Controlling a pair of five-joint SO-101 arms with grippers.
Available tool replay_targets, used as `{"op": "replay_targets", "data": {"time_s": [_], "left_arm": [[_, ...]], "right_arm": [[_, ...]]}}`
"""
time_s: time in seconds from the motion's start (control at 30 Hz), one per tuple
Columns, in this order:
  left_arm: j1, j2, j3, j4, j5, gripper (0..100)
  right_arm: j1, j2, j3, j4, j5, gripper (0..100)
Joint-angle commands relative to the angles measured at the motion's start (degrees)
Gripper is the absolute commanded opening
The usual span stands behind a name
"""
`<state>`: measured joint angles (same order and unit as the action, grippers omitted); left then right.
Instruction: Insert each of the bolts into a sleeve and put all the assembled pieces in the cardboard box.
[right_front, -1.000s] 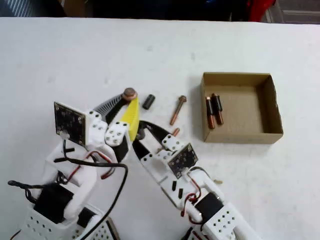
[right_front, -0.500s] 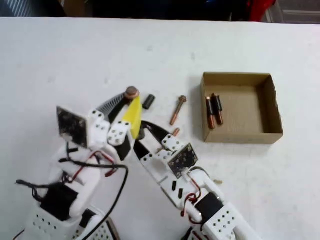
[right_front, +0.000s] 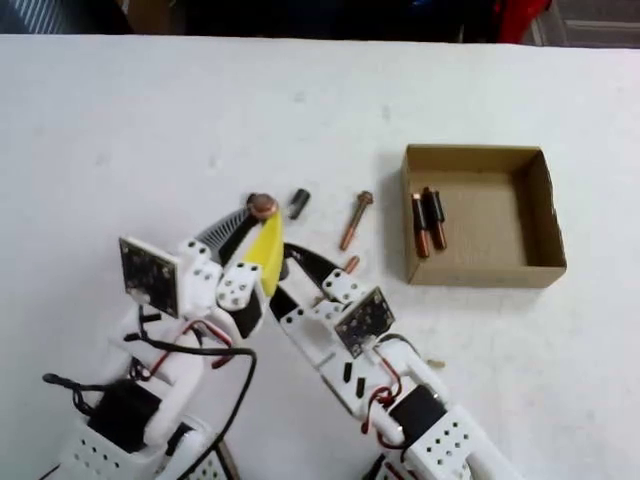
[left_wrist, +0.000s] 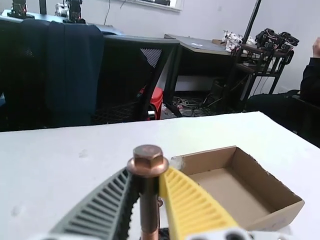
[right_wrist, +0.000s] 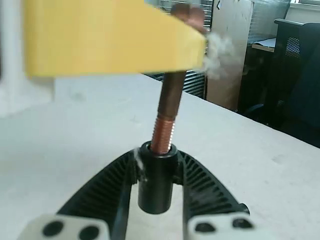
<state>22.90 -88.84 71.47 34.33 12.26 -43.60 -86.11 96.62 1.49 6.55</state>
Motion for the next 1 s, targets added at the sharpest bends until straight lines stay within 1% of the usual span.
{"op": "replay_targets", "data": {"time_s": [0.0, 0.2, 0.33, 0.53, 0.63, 0.87, 0.9, 0.97], "left_arm": [[0.48, -1.01, 0.44, -2.29, 0.18, 2], [0.57, -1.10, 4.48, -2.29, 0.18, 2], [0.57, -1.10, 5.54, -2.11, 0.18, 2], [0.57, -1.10, 5.80, 3.25, 0.18, 2], [0.57, -1.10, 5.80, 4.31, 0.00, 2], [0.31, -1.10, 8.88, 3.69, -0.18, 2], [0.22, -1.10, 8.88, 3.69, -0.18, 3], [0.13, -1.10, 8.79, 3.69, -0.18, 7]], "right_arm": [[0.13, -0.75, 0.53, -1.27, -0.62, 1.7], [0.22, -0.75, 0.53, -1.27, -0.53, 1.7], [2.07, -0.75, 0.53, -1.36, -0.53, 1.7], [2.59, -0.75, 0.53, -1.54, -0.53, 1.7], [2.59, -0.75, 0.53, -1.54, -0.53, 1.7], [2.59, -0.75, 0.53, -1.54, -0.53, 1.7], [2.59, -0.75, 0.53, -1.54, -0.53, 1.7], [2.59, -0.75, 0.53, -1.45, -0.53, 1.7]]}}
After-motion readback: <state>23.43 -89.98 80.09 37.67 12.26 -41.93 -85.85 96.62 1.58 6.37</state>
